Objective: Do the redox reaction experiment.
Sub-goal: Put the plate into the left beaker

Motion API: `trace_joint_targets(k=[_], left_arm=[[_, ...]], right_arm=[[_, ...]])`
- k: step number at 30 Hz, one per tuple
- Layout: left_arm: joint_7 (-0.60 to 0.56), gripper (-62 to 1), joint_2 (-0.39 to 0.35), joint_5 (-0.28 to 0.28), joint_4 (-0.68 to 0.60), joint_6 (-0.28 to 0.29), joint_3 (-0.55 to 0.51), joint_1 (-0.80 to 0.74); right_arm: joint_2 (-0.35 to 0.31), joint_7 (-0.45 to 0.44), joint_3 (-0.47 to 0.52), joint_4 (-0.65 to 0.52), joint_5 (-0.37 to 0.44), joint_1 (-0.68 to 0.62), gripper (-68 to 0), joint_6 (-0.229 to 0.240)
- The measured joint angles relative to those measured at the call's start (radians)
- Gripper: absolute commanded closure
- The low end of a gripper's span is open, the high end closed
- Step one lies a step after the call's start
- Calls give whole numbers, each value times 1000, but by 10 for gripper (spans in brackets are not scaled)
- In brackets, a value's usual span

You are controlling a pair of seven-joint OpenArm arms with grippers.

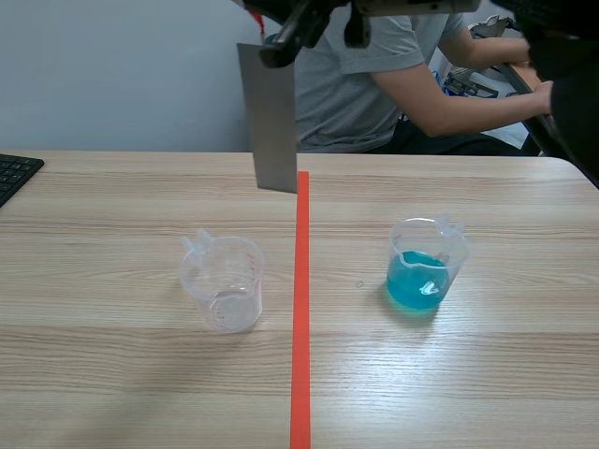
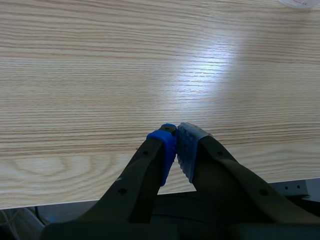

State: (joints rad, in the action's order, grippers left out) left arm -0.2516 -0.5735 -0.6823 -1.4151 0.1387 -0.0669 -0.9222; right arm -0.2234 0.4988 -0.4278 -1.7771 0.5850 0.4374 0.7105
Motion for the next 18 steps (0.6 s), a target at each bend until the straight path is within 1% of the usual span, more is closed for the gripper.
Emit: trace_joint_targets(k=[5,10,14,18], left_arm=[[0,-36,0,0,0,0,0,0],[0,-36,0,0,0,0,0,0],[0,-36,0,0,0,0,0,0],[0,-36,0,0,0,0,0,0]], right_arm=[[82,0,-61,37,-56,0,-15,0],[146,0,-119,87,-107,0,-15,-4],[177,0,-153,117,-129,0,-15,-3],[179,0,-161,121,-130,0,-15,-4]])
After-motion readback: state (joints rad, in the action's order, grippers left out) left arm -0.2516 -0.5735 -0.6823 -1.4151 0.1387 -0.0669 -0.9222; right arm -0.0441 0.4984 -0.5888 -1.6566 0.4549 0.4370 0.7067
